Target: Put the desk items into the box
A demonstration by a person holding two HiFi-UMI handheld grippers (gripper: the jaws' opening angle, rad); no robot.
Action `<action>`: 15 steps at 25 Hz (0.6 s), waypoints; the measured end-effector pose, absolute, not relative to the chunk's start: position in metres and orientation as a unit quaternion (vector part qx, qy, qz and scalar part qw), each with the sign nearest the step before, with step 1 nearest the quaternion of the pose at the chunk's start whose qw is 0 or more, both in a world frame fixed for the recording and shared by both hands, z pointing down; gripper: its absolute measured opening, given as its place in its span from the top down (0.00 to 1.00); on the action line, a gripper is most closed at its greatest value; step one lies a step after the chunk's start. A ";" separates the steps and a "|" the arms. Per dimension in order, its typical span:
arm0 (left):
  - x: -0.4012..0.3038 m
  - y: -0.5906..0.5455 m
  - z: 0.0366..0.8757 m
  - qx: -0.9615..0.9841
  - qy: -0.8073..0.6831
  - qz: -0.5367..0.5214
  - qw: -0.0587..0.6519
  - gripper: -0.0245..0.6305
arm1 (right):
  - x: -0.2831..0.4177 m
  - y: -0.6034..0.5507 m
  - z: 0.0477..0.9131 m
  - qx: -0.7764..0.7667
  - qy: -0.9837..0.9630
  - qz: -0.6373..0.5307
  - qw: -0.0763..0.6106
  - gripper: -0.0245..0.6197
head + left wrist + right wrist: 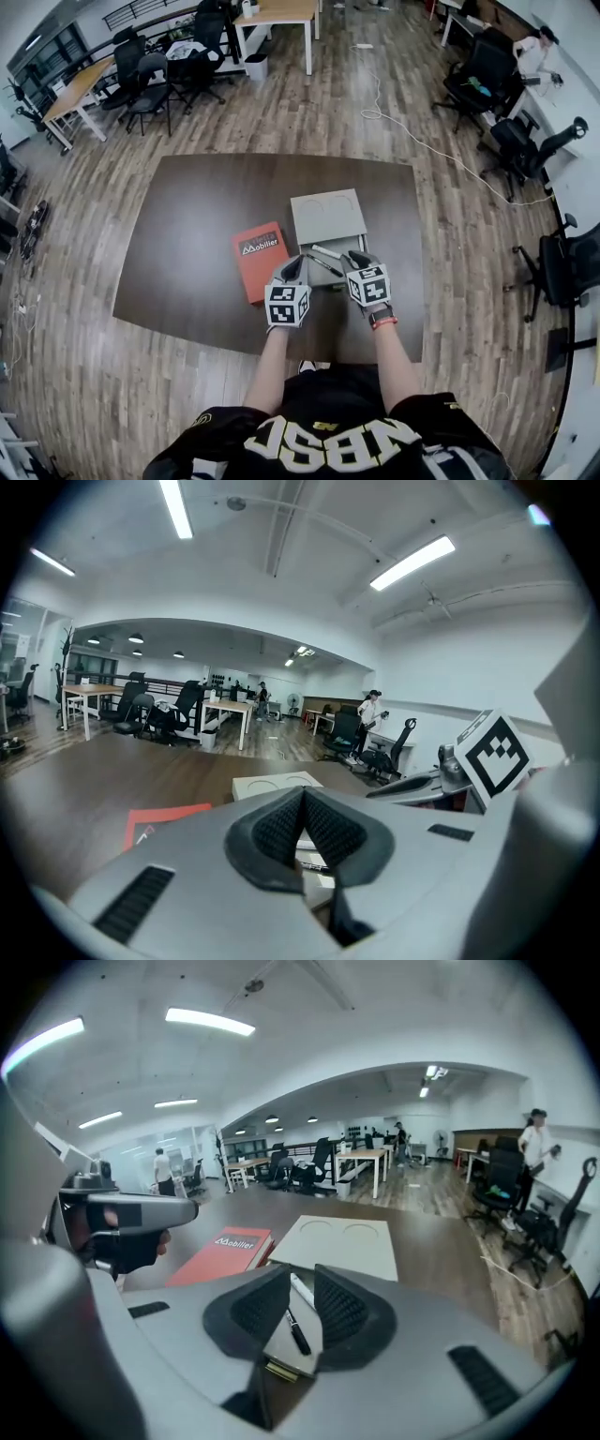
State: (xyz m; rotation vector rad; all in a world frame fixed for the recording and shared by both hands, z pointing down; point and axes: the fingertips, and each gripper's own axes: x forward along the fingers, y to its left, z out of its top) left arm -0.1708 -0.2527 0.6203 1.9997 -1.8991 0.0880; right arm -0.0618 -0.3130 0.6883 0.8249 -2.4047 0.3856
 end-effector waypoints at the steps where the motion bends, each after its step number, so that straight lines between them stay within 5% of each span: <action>1: -0.170 -0.251 0.615 0.716 -0.673 0.030 0.183 0.94 | -0.058 -0.311 0.681 0.318 -0.897 0.146 0.270 0.83; 15: -0.147 -0.213 0.569 0.748 -0.653 0.013 0.118 0.94 | -0.004 -0.274 0.604 0.435 -0.879 0.131 0.148 0.91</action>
